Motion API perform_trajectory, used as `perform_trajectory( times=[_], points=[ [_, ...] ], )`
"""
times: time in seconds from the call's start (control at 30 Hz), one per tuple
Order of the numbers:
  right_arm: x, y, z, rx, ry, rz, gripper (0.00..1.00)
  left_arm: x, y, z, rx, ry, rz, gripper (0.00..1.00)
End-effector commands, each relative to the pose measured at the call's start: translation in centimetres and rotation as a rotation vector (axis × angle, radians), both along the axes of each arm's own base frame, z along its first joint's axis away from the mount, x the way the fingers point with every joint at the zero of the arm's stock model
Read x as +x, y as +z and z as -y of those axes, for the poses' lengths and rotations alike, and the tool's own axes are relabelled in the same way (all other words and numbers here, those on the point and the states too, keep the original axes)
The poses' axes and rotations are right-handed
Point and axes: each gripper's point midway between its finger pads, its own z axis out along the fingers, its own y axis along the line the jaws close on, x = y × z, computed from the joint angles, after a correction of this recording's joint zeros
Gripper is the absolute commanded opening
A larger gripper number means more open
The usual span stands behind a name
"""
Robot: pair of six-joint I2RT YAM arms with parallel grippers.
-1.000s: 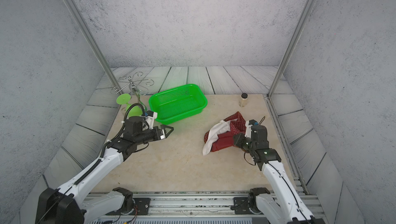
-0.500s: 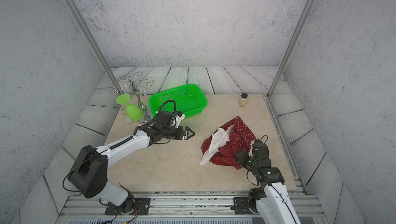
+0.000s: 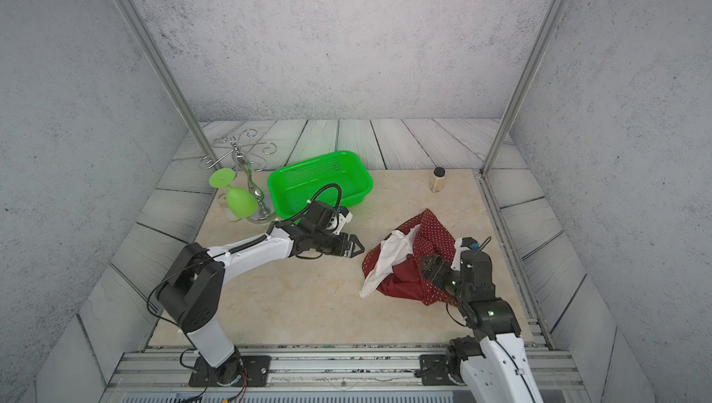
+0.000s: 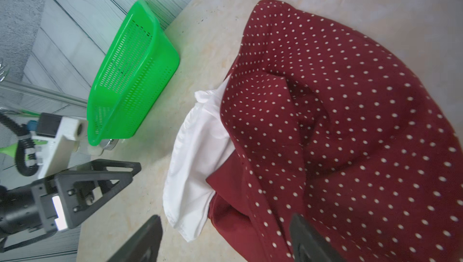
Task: Roll up the skirts
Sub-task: Adjust the skirt at the center of the board.
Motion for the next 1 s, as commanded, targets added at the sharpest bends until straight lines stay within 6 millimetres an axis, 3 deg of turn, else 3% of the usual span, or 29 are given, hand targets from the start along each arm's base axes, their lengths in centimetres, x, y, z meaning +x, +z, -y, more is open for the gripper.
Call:
perform_trajectory(
  times=[0.0,0.13,0.23,0.3,0.37,0.5,0.63,0.73,0.8,0.87,0.93,0.97],
  points=[
    [1.9,0.4,-1.0,0.024,0.047,-0.003,0.78,0.5,-1.1,0.0,0.079,0.003,0.033,0.79],
    [3.0,-0.6,-0.5,0.009,0.002,-0.075,0.73,1.3,-0.7,1.7,0.048,-0.040,0.030,0.75],
    [3.7,-2.1,0.5,-0.064,-0.020,-0.152,0.73,0.1,1.5,3.7,-0.058,-0.119,0.060,0.75],
    [4.8,-3.2,-0.2,-0.082,0.045,-0.196,0.73,-0.8,1.6,4.1,-0.091,-0.157,0.095,0.76],
    [6.0,-4.2,-0.5,-0.117,0.097,-0.238,0.72,-0.7,0.1,4.3,-0.065,-0.151,0.091,0.76],
    [8.9,-5.7,1.4,-0.277,0.095,-0.280,0.72,0.0,-4.3,4.2,0.059,-0.138,0.011,0.73],
    [11.9,-6.7,0.5,-0.258,0.130,-0.300,0.70,-0.9,-5.4,6.1,0.027,-0.165,-0.077,0.66],
    [13.2,-7.8,-0.1,-0.231,0.140,-0.347,0.56,-1.6,-5.3,7.4,0.008,-0.180,-0.091,0.55],
    [13.6,-7.6,-0.3,-0.235,0.157,-0.357,0.36,-1.8,-5.1,8.2,-0.008,-0.191,-0.107,0.49],
    [13.9,-6.6,0.0,-0.253,0.155,-0.329,0.15,-1.9,-5.1,8.7,-0.014,-0.197,-0.130,0.34],
    [14.0,-5.1,0.3,-0.281,0.156,-0.291,0.02,-1.6,-5.2,8.7,0.000,-0.186,-0.138,0.07],
    [14.1,-4.1,0.5,-0.296,0.158,-0.265,0.00,-1.2,-4.9,8.5,0.017,-0.177,-0.122,0.00]
  ],
)
